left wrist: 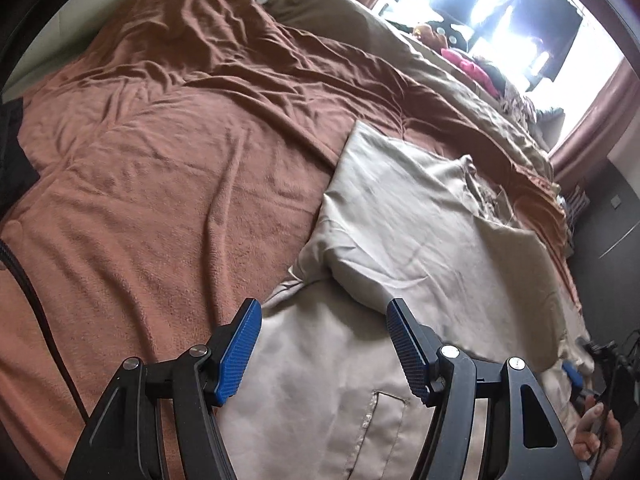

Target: Fold large clothes

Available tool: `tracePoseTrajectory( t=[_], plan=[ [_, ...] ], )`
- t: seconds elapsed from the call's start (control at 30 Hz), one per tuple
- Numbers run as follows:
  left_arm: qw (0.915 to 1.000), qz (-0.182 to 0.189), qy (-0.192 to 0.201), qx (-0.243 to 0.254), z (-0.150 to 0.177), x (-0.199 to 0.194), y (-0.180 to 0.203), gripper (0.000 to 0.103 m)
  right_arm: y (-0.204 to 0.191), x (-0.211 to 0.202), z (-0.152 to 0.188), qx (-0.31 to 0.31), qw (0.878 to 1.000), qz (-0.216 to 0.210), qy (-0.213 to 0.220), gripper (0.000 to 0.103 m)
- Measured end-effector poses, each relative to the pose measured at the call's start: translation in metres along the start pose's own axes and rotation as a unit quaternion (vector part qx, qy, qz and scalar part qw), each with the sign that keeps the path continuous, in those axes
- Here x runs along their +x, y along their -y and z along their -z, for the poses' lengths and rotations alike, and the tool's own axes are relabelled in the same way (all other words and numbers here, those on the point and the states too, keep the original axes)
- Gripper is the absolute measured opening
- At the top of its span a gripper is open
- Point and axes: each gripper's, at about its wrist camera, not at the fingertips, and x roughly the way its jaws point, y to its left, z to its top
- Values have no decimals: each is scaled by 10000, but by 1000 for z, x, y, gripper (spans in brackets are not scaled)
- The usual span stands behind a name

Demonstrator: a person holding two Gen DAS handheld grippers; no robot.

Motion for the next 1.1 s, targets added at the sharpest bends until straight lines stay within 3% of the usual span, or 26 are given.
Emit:
tracePoseTrajectory(
  t=[0.17,0.27,0.3,0.33,0.43,0.57,0.63,0.8,1.1],
  plan=[
    [9990,-286,-67,330,2,11,7,67,17,0,8,227,9996,-165,-95,80],
    [9963,-638,-62,574,2,18,9,67,19,5,2,168,9997,-61,-138,80],
    [9952,-745,-58,639,1,21,10,67,18,9,0,158,9998,16,-136,74],
    [9944,-811,-62,681,0,22,10,64,17,12,-3,134,9997,60,-174,61],
    [9918,-1010,-114,771,-5,30,8,48,10,27,-8,101,9987,72,-503,37],
    [9910,-1094,-231,733,-10,42,4,35,8,44,-19,-40,9979,200,-621,17],
    [9907,-1106,-321,725,-10,50,4,33,11,44,-27,51,9984,221,-526,10],
    [9882,-1228,-441,798,-7,66,5,32,19,40,-42,98,9992,148,-351,9],
    [9900,-1180,-376,682,-10,55,6,33,22,51,-46,182,9985,51,-521,10]
  ],
)
